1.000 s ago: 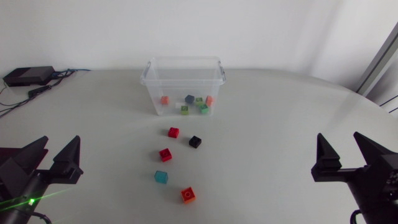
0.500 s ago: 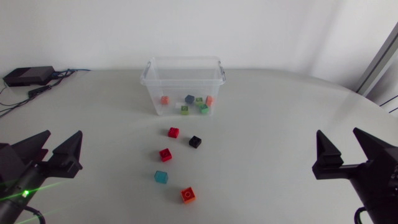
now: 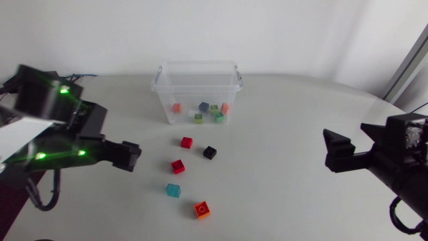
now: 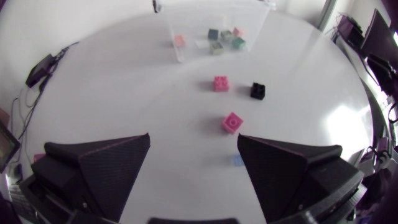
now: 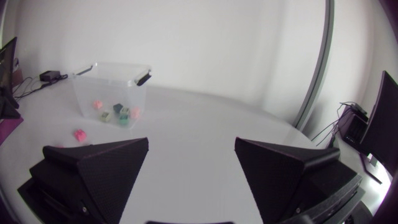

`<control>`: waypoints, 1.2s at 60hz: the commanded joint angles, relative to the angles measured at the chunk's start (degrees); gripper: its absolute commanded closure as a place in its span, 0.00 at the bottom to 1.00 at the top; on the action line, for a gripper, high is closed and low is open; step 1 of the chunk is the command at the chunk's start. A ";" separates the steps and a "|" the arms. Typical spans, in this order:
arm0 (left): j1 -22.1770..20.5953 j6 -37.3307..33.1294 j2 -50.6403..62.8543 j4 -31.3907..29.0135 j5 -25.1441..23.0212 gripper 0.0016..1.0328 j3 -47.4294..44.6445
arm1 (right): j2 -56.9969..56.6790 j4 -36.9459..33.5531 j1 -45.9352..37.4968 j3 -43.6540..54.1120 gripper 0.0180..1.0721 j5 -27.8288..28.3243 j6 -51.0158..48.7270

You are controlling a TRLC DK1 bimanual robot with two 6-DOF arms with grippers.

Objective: Place the duplo bricks in the container

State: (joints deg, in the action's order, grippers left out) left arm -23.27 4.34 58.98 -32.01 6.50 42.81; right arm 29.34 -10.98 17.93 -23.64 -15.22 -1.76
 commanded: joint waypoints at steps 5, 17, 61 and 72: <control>-2.75 2.96 14.06 -6.84 -3.07 0.05 8.35 | 7.92 -11.34 2.37 -8.27 0.05 0.55 4.92; -5.12 4.89 28.21 -11.41 -7.73 0.05 13.62 | 10.91 -17.32 1.75 -11.69 0.05 11.44 5.98; -9.69 10.78 46.49 -14.22 -11.95 0.16 22.14 | 28.84 -20.04 12.04 -17.76 0.07 10.21 11.52; -9.16 11.22 47.72 -14.13 -11.60 0.29 21.53 | 31.48 -18.02 13.36 -17.49 0.07 9.77 11.52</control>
State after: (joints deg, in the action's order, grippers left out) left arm -32.67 13.58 105.32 -45.54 -5.50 63.81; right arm 59.44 -29.91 30.48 -40.18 -4.75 8.60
